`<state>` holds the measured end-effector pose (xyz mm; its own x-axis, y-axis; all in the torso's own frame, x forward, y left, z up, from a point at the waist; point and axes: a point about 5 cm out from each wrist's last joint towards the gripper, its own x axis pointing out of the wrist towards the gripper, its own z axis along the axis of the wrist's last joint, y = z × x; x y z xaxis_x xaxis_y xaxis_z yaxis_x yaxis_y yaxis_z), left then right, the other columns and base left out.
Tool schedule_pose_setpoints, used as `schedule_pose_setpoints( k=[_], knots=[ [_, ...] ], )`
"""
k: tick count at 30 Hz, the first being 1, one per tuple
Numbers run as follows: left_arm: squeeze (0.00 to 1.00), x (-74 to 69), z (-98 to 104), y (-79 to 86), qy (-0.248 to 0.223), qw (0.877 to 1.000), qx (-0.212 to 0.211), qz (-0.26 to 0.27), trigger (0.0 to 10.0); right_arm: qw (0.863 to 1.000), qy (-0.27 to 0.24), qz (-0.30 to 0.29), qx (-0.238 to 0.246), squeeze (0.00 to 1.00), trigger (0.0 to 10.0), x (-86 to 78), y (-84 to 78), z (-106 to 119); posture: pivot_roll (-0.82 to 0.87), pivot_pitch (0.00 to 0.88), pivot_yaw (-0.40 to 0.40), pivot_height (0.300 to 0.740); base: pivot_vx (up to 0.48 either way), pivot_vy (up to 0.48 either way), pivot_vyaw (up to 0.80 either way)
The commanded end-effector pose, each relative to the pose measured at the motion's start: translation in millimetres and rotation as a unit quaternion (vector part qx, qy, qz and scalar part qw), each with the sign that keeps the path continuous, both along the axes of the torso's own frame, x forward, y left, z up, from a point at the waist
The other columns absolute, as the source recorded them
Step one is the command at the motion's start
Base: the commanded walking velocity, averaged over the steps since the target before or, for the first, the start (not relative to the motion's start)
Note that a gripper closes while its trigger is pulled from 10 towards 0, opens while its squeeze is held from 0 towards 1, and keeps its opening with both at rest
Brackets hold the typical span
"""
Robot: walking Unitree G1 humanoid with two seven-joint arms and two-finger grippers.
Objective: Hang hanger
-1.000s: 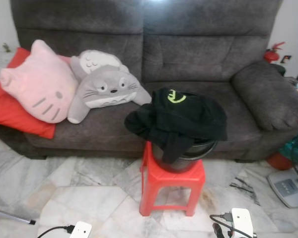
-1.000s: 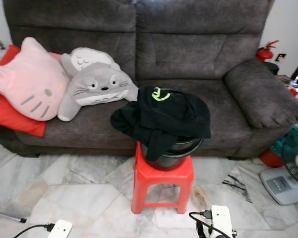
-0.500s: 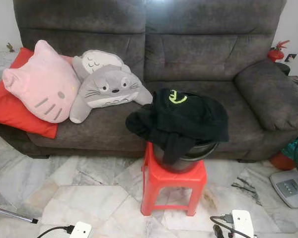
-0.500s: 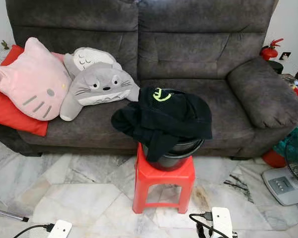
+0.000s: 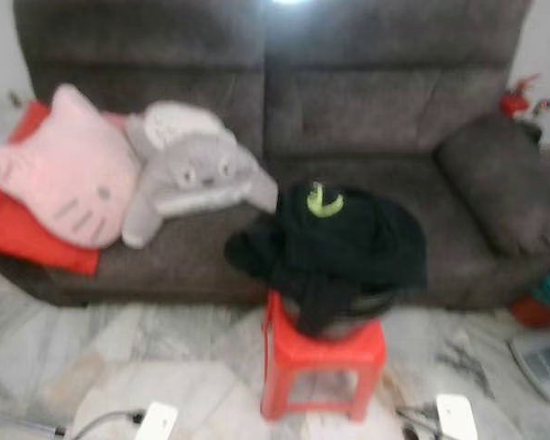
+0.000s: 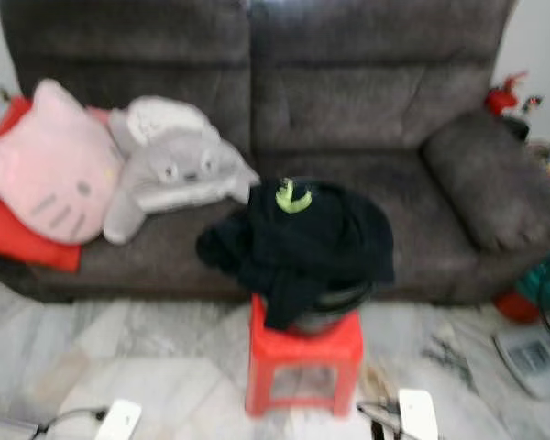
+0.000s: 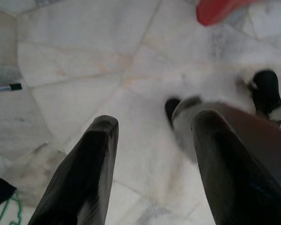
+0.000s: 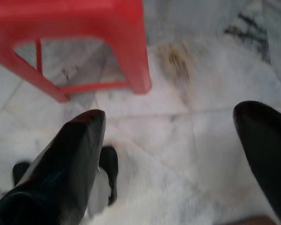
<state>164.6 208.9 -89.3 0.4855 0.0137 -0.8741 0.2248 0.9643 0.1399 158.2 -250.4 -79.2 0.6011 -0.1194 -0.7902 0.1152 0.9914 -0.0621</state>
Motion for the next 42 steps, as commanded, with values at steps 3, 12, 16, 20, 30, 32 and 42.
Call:
schedule_pose_setpoints(
  k=[3, 12, 16, 20, 30, 32, 42],
  knots=[
    [0.0, -8.3, -1.8, 9.6, 0.016, 1.0, 0.012, 0.002, 10.0, 1.0, -0.004, 0.001, 0.008, 0.0, 10.0, 3.1, 7.0, -0.7, -0.05, 0.049, -0.032, 0.74, 0.263, 0.0, 0.0],
    [0.0, -7.6, -1.3, 10.2, 0.014, 1.0, 0.016, -0.003, 10.0, 1.0, -0.008, -0.001, 0.008, 0.0, 10.0, 3.6, 7.1, -0.3, -0.06, 0.053, -0.028, 0.74, 0.029, 0.0, 0.0],
    [0.0, -7.4, -1.2, 10.4, 0.014, 1.0, 0.017, -0.005, 10.0, 1.0, -0.017, -0.004, 0.006, 0.0, 10.0, 4.7, 7.1, 0.6, -0.07, 0.056, -0.025, 0.74, 0.0, 0.0, 0.0],
    [0.0, -7.3, -1.1, 10.6, 0.015, 1.0, 0.018, -0.007, 10.0, 0.999, -0.041, 0.002, -0.01, 0.0, 10.0, 7.9, 6.3, 3.8, -0.08, 0.058, -0.028, 0.74, 0.0, 0.0, 0.0],
    [0.0, -6.1, -0.6, 11.0, 0.013, 1.0, 0.021, -0.011, 10.0, 0.99, -0.082, 0.025, -0.108, 0.0, 10.0, 14.8, 0.4, 12.6, -0.1, 0.057, -0.025, 0.74, 0.0, 0.0, 0.0],
    [0.0, -6.1, -0.5, 11.0, 0.013, 1.0, 0.021, -0.011, 10.0, 0.99, -0.084, 0.028, -0.111, 0.0, 10.0, 15.2, 0.4, 13.0, -0.1, 0.057, -0.025, 0.74, 0.0, 0.0, 0.0],
    [0.0, -3.8, 0.4, 11.1, 0.012, 1.0, 0.023, -0.018, 10.0, 0.98, -0.133, 0.047, -0.143, 0.0, 10.0, 22.5, 2.2, 21.3, -0.14, 0.046, -0.011, 0.74, 0.0, 0.0, 0.0]
  ],
)
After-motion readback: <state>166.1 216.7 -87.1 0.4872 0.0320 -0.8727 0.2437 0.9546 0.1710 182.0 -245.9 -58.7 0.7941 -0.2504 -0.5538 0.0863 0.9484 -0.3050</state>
